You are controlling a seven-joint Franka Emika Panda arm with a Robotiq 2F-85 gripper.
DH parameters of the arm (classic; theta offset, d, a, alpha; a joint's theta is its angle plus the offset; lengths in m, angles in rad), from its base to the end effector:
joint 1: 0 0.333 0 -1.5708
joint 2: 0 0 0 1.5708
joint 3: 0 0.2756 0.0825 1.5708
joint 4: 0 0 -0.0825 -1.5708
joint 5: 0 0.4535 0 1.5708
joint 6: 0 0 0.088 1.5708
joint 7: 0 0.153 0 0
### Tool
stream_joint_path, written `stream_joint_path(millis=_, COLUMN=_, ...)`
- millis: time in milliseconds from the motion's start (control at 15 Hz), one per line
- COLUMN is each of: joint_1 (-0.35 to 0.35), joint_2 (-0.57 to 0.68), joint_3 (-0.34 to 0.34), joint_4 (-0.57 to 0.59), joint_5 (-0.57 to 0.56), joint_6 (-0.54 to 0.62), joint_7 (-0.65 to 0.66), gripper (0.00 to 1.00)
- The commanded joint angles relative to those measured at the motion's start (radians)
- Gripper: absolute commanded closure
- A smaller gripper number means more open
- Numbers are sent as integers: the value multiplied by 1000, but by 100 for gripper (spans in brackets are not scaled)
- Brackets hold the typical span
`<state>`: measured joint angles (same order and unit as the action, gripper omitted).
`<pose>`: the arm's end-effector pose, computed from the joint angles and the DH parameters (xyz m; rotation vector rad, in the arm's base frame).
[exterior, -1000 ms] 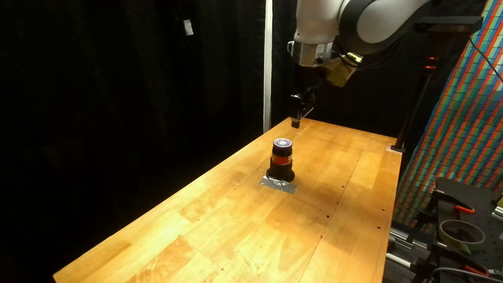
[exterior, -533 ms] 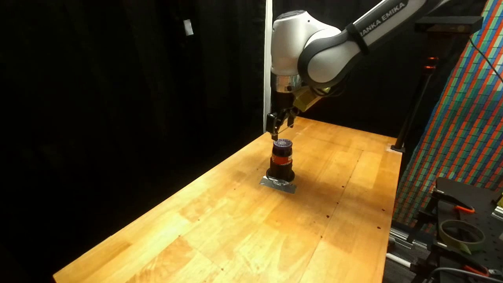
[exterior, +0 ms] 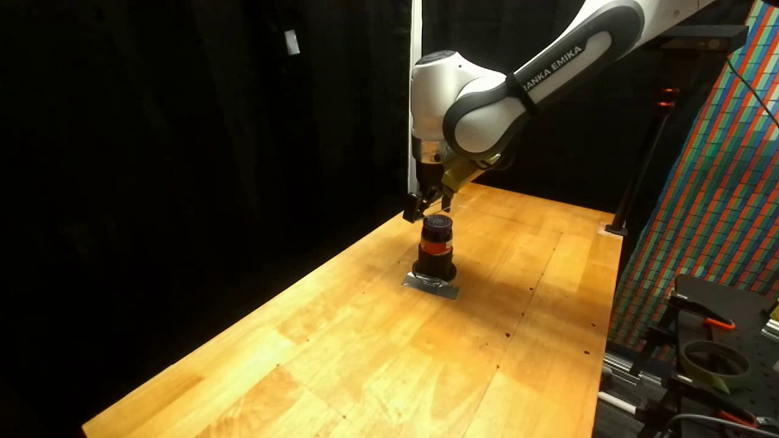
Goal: Put the elastic rubber on the object
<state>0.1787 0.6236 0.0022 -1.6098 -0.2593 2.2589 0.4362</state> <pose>0.7203 0.1154 0.1455 2.9521 -0.1375 0.1263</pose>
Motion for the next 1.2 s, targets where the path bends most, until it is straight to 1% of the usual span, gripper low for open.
stream_joint_path(millis=0, joint_1=4, joint_2=45, joint_3=-3, joint_4=58, joint_5=72, joint_6=-22, joint_7=-27, gripper=0)
stream_joint_path(millis=267, joint_1=0, joint_2=43, joint_3=4, joint_4=66, joint_5=135, joint_6=-31, joint_7=-44, gripper=0)
stream_joint_path(millis=600, joint_1=2, joint_2=54, joint_3=0, joint_4=62, joint_5=158, joint_6=-32, joint_7=-49, gripper=0)
stream_joint_path(millis=800, joint_1=12, joint_2=56, joint_3=-16, joint_4=54, joint_5=139, joint_6=-12, joint_7=-29, gripper=0)
stream_joint_path(millis=933, joint_1=27, joint_2=60, joint_3=-40, joint_4=54, joint_5=113, joint_6=11, joint_7=3, gripper=0)
stream_joint_path(millis=1133, joint_1=36, joint_2=61, joint_3=-55, joint_4=44, joint_5=104, joint_6=22, joint_7=12, gripper=0)
